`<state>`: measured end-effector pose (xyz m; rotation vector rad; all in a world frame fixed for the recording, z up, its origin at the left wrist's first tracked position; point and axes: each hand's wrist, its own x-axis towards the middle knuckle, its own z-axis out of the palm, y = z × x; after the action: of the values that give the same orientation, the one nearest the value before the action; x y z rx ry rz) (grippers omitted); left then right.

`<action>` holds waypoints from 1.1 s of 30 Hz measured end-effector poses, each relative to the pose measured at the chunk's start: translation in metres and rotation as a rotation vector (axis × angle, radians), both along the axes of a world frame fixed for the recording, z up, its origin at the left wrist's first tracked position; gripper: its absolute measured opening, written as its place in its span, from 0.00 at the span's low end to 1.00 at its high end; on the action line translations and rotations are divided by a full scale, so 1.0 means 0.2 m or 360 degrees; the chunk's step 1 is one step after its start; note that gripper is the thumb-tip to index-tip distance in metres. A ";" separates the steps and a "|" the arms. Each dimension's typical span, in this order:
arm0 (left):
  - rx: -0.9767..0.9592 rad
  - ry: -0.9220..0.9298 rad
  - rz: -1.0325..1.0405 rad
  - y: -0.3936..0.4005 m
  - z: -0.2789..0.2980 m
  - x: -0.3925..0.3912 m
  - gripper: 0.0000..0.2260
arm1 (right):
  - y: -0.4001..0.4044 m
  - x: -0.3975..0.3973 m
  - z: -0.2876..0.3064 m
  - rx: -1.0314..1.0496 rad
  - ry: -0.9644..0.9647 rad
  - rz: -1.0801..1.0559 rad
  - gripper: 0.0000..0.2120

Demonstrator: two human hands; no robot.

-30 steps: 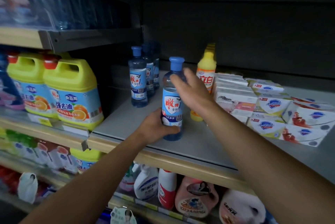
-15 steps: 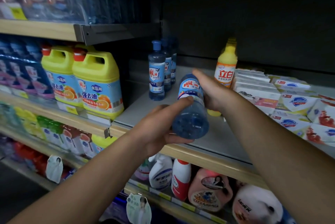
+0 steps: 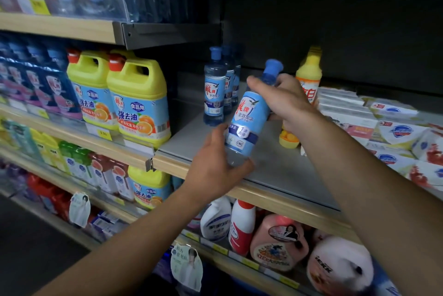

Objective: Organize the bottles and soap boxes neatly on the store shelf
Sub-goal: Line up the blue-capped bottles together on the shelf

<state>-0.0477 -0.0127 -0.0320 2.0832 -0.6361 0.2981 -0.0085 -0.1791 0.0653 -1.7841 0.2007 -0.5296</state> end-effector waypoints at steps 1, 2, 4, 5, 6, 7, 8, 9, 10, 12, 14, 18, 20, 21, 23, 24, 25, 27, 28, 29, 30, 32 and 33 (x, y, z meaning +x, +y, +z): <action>0.0075 -0.0109 0.0092 -0.01 -0.02 0.01 0.36 | 0.02 -0.01 0.01 -0.0066 -0.0002 -0.0059 0.19; 0.0087 -0.0161 0.0146 -0.03 -0.03 0.01 0.35 | 0.03 -0.01 0.02 -0.0115 0.0007 -0.0091 0.21; 0.0020 -0.0112 0.0149 -0.03 -0.02 0.03 0.32 | 0.03 -0.02 0.03 -0.0183 0.0037 -0.0092 0.23; -0.0074 -0.0009 0.0101 -0.02 -0.01 0.03 0.30 | 0.03 -0.03 0.04 -0.0193 0.0058 -0.0074 0.23; -0.0229 0.0146 0.0014 -0.01 0.01 0.04 0.29 | 0.01 -0.04 0.05 -0.0165 0.0076 -0.0039 0.23; -0.0433 0.0343 -0.0107 0.00 0.03 0.03 0.26 | 0.00 -0.05 0.06 -0.0074 0.0104 0.0024 0.22; -0.0654 0.0573 -0.0237 0.01 0.06 0.01 0.24 | -0.02 -0.05 0.06 0.0078 0.0141 0.0121 0.21; -0.0862 0.0832 -0.0357 0.01 0.08 -0.01 0.22 | -0.03 -0.05 0.05 0.0270 0.0179 0.0244 0.22; -0.1038 0.1102 -0.0474 0.02 0.12 -0.03 0.21 | -0.04 -0.05 0.04 0.0474 0.0209 0.0373 0.23; -0.1267 0.1590 -0.0759 0.04 0.17 -0.06 0.27 | -0.05 -0.06 -0.02 0.0860 0.0227 0.0606 0.26; -0.1435 0.1950 -0.1069 0.06 0.21 -0.08 0.30 | -0.06 -0.08 -0.10 0.1170 0.0185 0.0764 0.30; -0.1632 0.2293 -0.1490 0.07 0.22 -0.09 0.33 | -0.03 -0.10 -0.21 0.1329 0.0183 0.0793 0.26; -0.1612 0.2307 -0.1505 0.06 0.19 -0.08 0.34 | -0.02 -0.08 -0.21 0.1201 0.0244 0.0688 0.25; -0.1546 0.2262 -0.1447 0.06 0.18 -0.08 0.34 | -0.01 -0.07 -0.19 0.1145 0.0267 0.0623 0.25; -0.1342 0.2052 -0.1214 0.07 0.15 -0.06 0.32 | -0.01 -0.06 -0.13 0.0929 0.0268 0.0488 0.20; -0.1218 0.1886 -0.1050 0.07 0.14 -0.05 0.30 | -0.01 -0.06 -0.10 0.0742 0.0252 0.0421 0.17; -0.1075 0.1662 -0.0870 0.06 0.12 -0.04 0.27 | -0.01 -0.07 -0.07 0.0520 0.0227 0.0349 0.14; -0.0707 0.1066 -0.0520 0.05 0.09 -0.04 0.23 | 0.00 -0.08 -0.03 0.0024 0.0155 0.0183 0.13; -0.0529 0.0752 -0.0366 0.03 0.07 -0.04 0.22 | 0.01 -0.08 -0.02 -0.0200 0.0125 0.0096 0.15; -0.0396 0.0474 -0.0219 0.01 0.04 -0.04 0.23 | 0.03 -0.08 -0.01 -0.0384 0.0097 0.0017 0.18; -0.0319 0.0270 -0.0097 -0.01 0.02 -0.04 0.24 | 0.04 -0.08 -0.01 -0.0510 0.0066 -0.0047 0.21; -0.0351 0.0201 -0.0052 -0.03 0.01 -0.05 0.24 | 0.05 -0.08 -0.02 -0.0631 0.0035 -0.0107 0.23; -0.0465 0.0344 -0.0129 -0.03 0.02 -0.05 0.23 | 0.05 -0.07 -0.03 -0.0609 0.0045 -0.0086 0.22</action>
<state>-0.0585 -0.0192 -0.0283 1.7749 -0.5119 0.1094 -0.0224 -0.1692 0.0599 -2.1637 0.1754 -0.6116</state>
